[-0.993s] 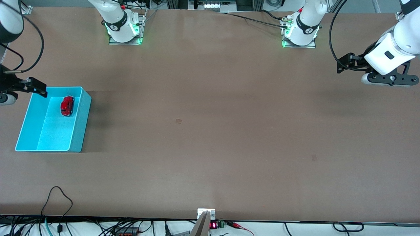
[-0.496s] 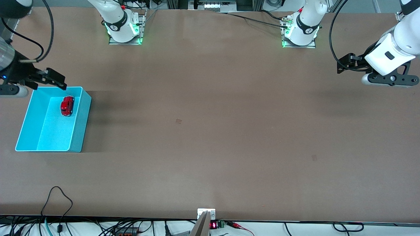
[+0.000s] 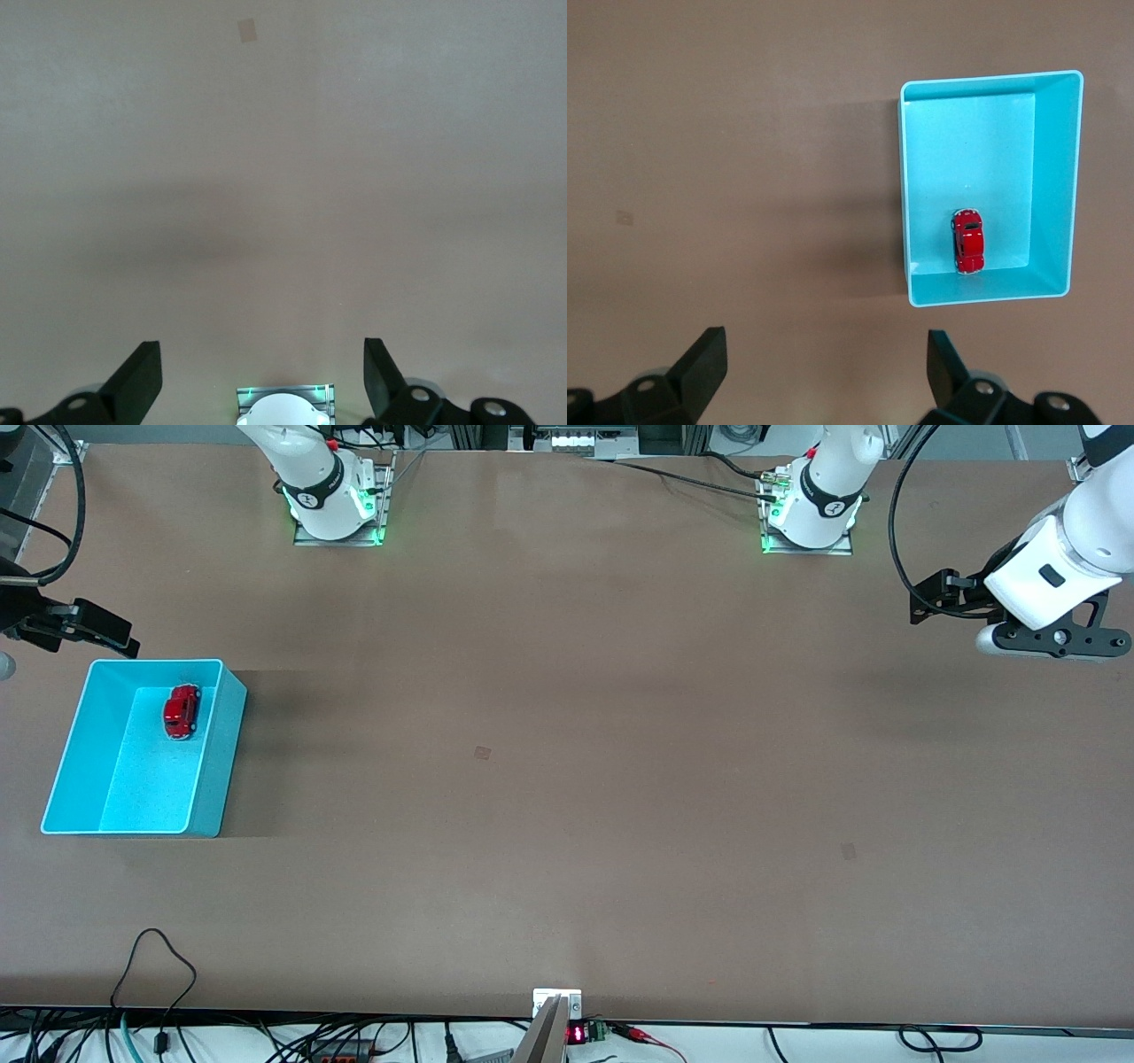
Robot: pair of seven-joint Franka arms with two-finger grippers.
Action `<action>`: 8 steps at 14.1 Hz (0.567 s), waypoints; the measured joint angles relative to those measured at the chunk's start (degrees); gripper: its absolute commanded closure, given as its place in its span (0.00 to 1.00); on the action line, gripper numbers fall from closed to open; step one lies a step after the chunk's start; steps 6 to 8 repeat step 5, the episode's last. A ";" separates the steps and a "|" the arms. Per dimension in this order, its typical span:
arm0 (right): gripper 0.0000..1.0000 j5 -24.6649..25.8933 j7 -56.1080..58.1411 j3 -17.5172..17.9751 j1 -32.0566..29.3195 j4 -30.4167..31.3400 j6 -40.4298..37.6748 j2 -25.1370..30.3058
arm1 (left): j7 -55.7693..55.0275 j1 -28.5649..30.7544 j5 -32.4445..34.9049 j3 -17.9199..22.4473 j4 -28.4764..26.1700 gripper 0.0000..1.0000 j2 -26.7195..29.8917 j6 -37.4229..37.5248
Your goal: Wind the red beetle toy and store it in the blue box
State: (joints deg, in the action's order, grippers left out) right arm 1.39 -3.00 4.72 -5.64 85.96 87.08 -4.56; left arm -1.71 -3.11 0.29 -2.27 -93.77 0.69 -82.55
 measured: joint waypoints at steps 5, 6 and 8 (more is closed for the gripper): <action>0.00 -0.01 0.00 0.00 0.23 -0.05 0.00 -0.05 | 0.00 -0.02 0.00 0.00 0.04 0.00 0.00 0.00; 0.00 -0.01 0.00 0.00 0.23 -0.05 0.00 -0.05 | 0.00 -0.02 0.00 0.00 0.04 0.00 0.00 0.00; 0.00 -0.01 0.00 0.00 0.23 -0.05 0.00 -0.05 | 0.00 -0.02 0.00 0.00 0.04 0.00 0.00 0.00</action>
